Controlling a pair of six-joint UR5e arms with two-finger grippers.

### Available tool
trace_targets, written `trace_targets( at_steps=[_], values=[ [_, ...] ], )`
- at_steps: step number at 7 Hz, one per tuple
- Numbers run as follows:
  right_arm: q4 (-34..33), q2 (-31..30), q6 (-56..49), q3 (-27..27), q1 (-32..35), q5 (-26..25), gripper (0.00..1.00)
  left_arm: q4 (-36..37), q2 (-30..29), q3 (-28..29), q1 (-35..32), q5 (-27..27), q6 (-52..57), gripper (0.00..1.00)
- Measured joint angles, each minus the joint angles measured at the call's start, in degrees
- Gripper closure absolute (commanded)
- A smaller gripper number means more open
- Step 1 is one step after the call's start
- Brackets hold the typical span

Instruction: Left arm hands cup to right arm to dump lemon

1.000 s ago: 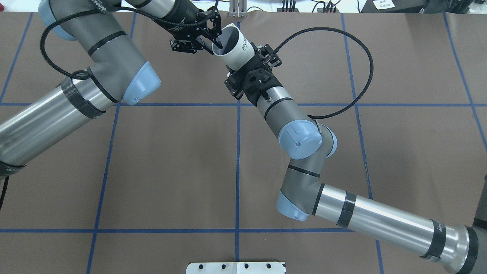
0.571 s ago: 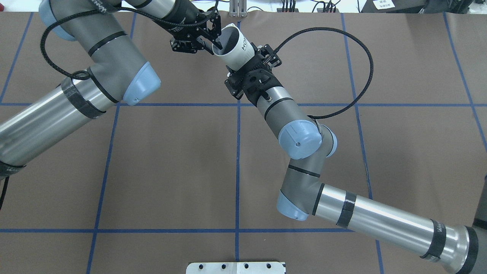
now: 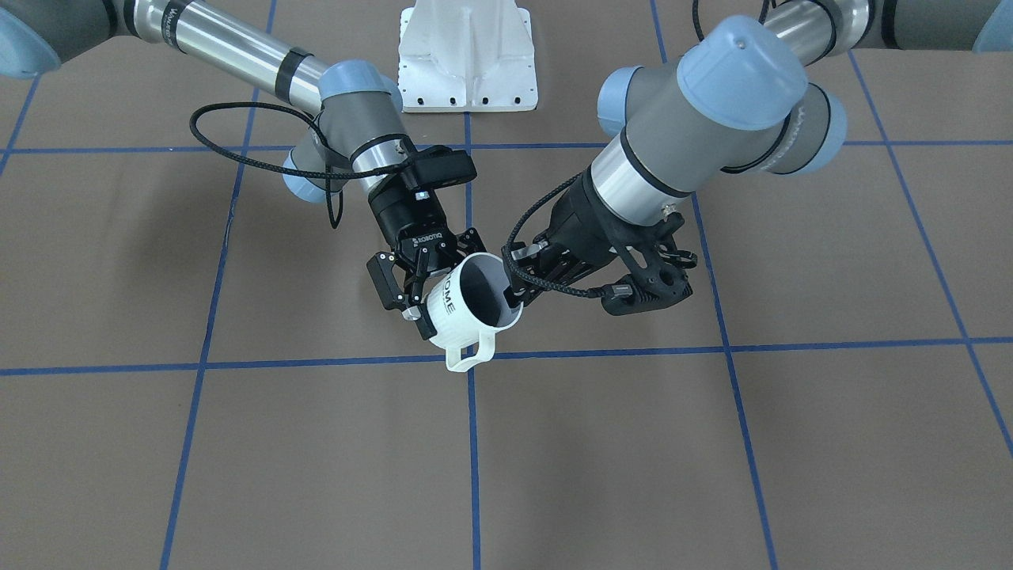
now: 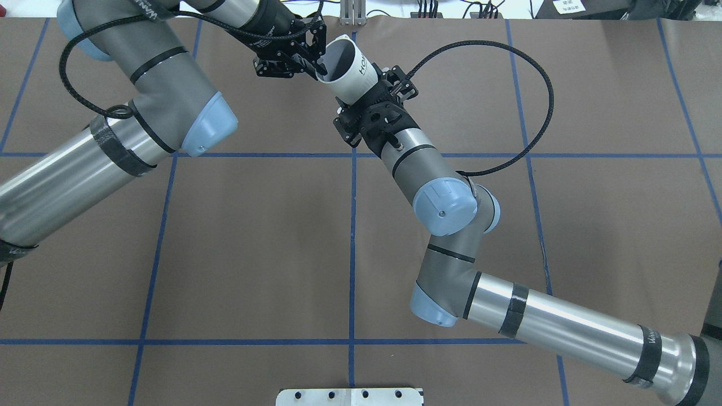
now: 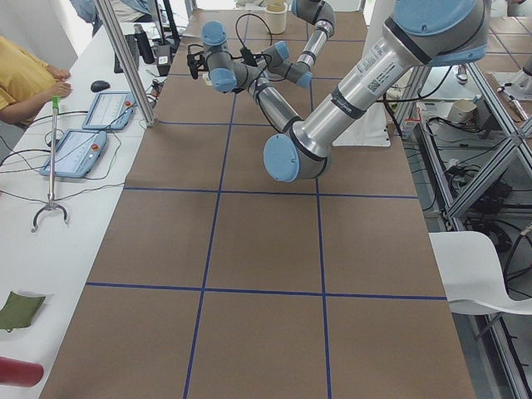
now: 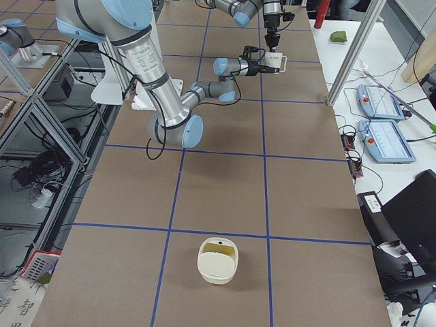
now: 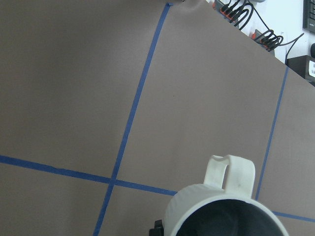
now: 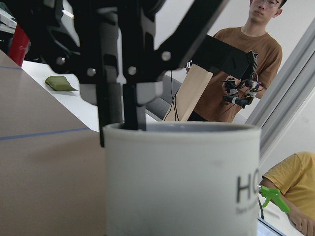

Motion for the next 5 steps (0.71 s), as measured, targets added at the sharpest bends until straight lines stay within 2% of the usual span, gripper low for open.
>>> trace_targets(
  at_steps=[1,5],
  values=[
    [0.0,0.0,0.0,0.0,0.0,-0.1,0.01,0.0,0.0,0.0,0.0,0.0,0.1,1.00],
    [0.0,-0.3,-0.1,0.1,0.0,-2.6,0.01,-0.2,-0.1,0.0,0.1,0.1,0.2,1.00]
  ],
)
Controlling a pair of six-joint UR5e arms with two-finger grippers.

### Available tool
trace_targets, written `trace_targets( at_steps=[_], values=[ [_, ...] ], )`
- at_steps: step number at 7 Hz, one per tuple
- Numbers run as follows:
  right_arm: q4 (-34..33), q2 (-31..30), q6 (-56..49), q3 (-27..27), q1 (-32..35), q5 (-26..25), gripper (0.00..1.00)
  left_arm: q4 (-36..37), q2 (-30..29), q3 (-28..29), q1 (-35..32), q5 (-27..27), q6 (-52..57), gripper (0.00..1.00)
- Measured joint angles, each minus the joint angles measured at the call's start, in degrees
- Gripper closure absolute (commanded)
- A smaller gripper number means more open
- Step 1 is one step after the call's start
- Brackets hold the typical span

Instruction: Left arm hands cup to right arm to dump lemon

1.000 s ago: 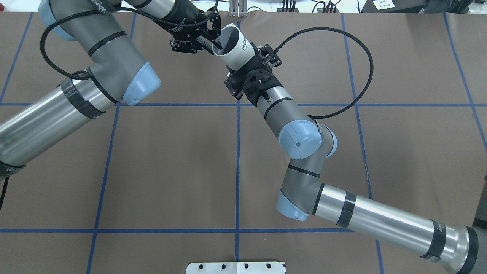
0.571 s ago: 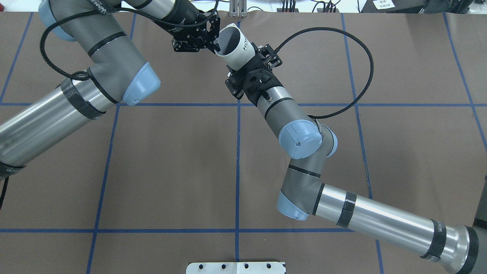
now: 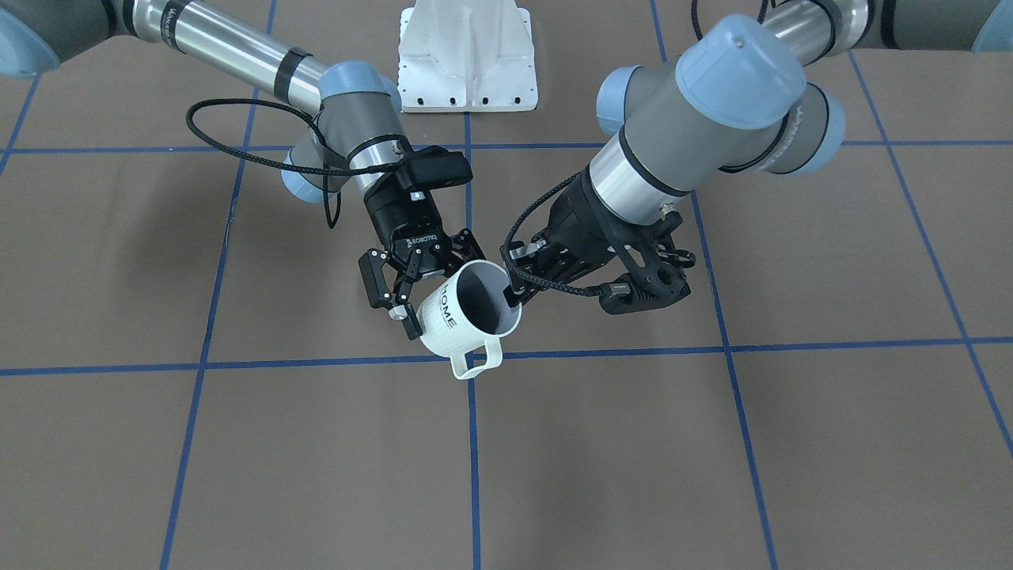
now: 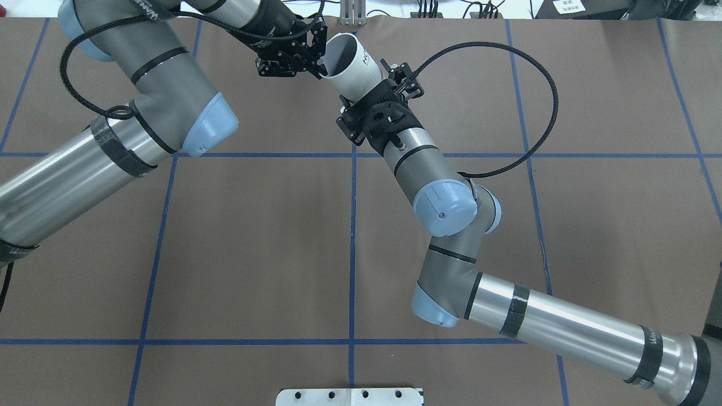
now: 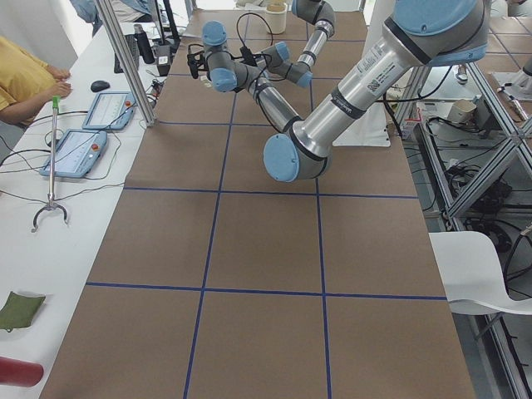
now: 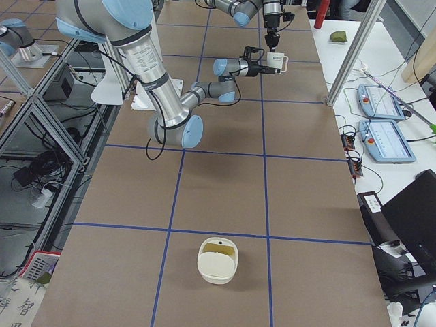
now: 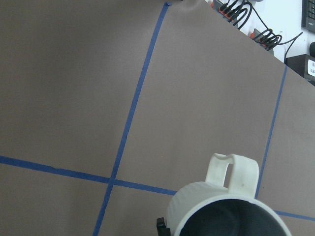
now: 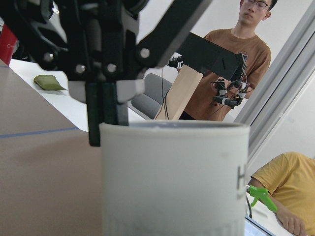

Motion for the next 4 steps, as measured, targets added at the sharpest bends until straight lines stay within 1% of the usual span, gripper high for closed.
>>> trace_targets(
  at_steps=[3,4],
  values=[
    [0.1,-0.7,-0.2,0.6,-0.8,-0.9,0.01,0.0,0.0,0.0,0.0,0.0,0.0,1.00],
    [0.1,-1.7,-0.3,2.0,-1.8,-1.7,0.01,0.0,0.0,0.0,0.0,0.0,0.0,1.00]
  ],
)
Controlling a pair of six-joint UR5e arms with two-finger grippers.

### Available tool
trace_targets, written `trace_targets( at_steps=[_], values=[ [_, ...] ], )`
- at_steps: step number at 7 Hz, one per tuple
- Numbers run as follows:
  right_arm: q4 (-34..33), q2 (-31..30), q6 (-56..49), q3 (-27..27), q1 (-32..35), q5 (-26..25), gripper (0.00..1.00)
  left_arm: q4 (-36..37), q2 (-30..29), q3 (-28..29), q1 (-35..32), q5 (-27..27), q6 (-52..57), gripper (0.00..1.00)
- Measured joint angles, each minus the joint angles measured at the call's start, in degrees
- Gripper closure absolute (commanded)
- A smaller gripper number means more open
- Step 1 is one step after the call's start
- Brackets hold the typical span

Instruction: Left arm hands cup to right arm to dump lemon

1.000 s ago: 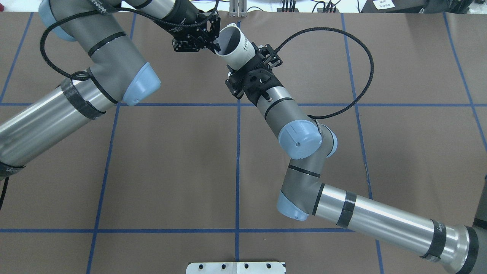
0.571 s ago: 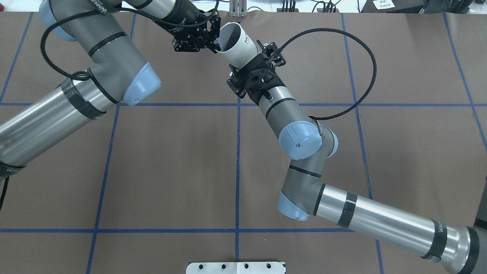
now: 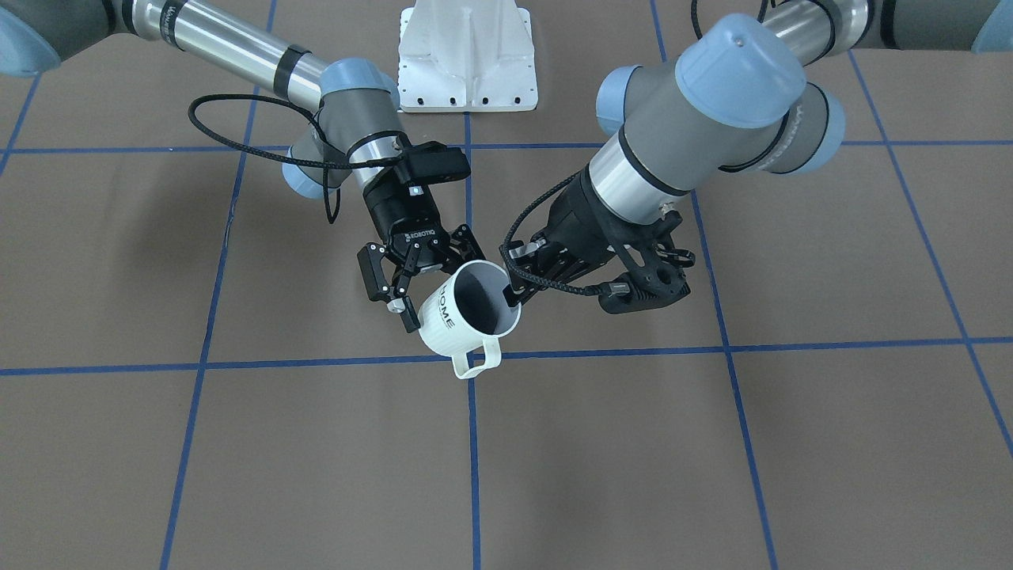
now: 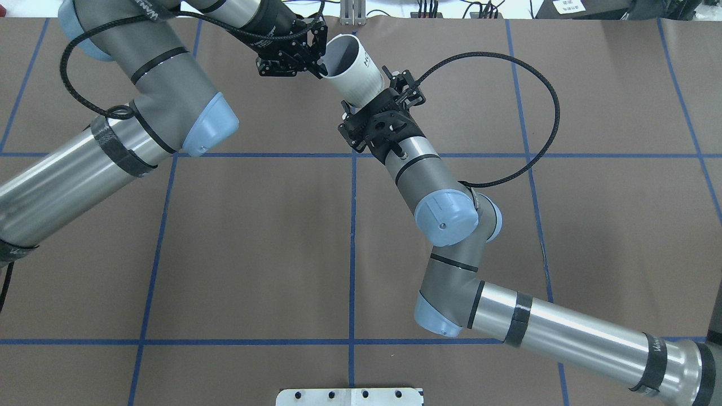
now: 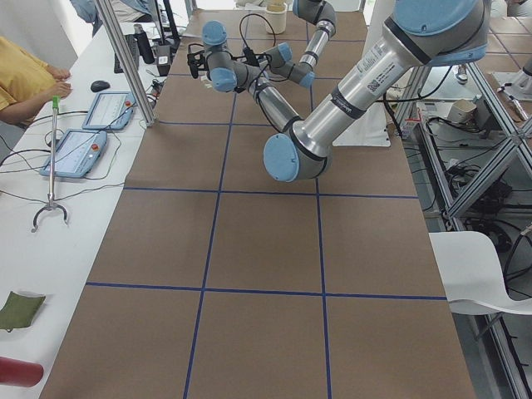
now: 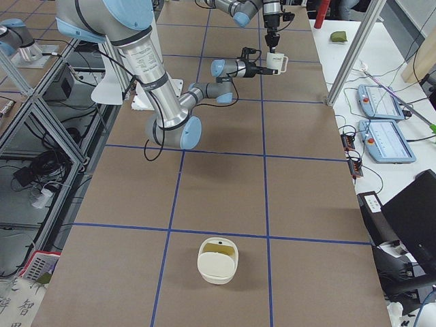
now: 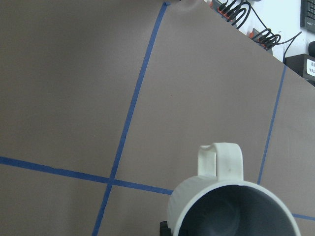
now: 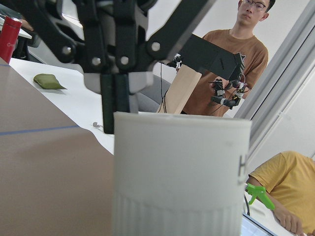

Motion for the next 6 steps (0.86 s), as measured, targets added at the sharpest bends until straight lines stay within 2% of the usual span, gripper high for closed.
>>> trace_targets(
  at_steps=[4,6],
  values=[
    [0.0,-4.1,-0.3,6.1,-5.6,-6.0,0.02,0.0,0.0,0.1,0.0,0.0,0.1,1.00],
    [-0.2,-8.2,-0.8,12.3,-6.9,-6.9,0.05,0.1,0.5,0.2,-0.1,1.0,1.2,1.00]
  ],
)
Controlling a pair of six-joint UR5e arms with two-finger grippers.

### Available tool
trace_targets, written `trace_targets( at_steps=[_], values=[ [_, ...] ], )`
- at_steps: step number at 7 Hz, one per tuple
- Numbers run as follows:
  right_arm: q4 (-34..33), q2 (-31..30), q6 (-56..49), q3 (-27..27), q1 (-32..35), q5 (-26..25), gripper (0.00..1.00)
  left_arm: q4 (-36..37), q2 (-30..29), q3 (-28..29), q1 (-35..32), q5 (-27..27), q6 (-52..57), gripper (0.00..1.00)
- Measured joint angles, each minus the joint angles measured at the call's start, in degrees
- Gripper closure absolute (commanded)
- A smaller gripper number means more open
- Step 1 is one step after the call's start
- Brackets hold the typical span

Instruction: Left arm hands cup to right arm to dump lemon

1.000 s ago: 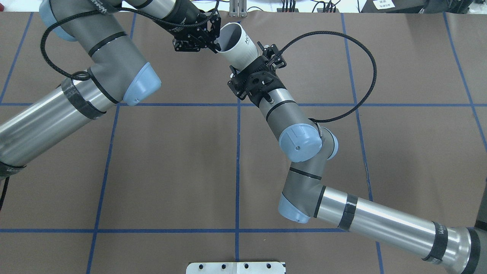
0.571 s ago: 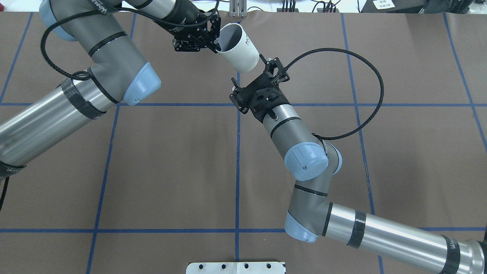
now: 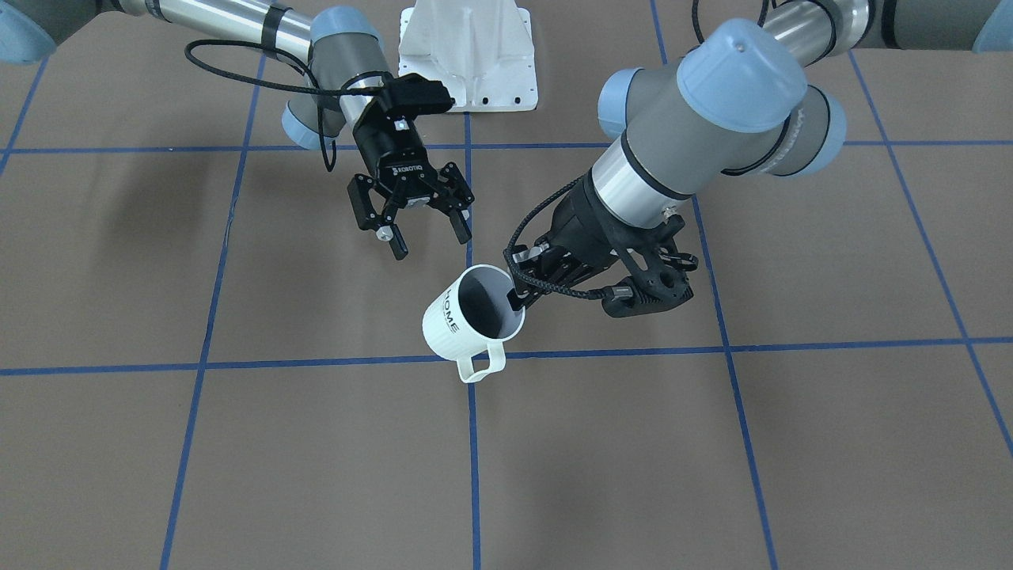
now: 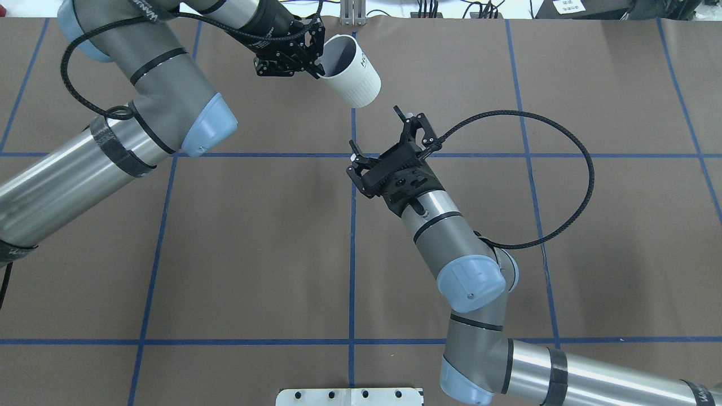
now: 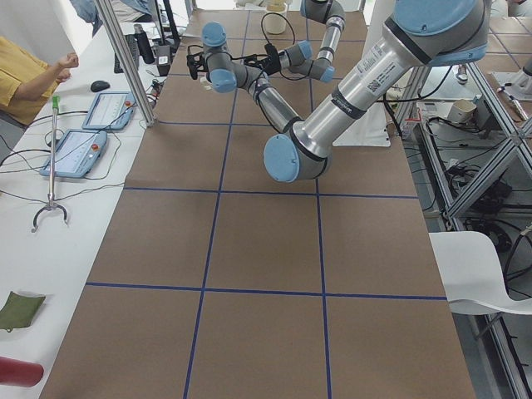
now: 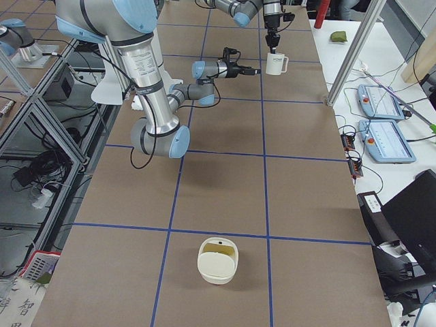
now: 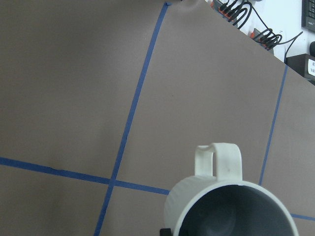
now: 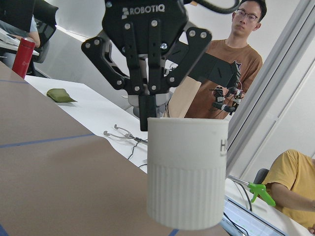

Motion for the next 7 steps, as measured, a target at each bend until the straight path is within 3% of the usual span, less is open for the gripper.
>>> trace_targets(
  at_steps=[3,5,7],
  values=[
    [-1.6,-1.4,0.7,3.0,1.5,-0.3,0.05,0.3,3.1,-0.2,-1.4,0.7,4.7,1.00],
    [-8.4,-0.9,5.5,3.2,4.8,0.3,0.05,0.5,6.8,-0.9,-4.1,0.1,9.9,1.00],
    [-16.5,-0.6,11.2,3.5,10.2,5.8,0.05,0.8,10.7,-2.4,-6.1,-0.1,14.5,1.00]
  ],
)
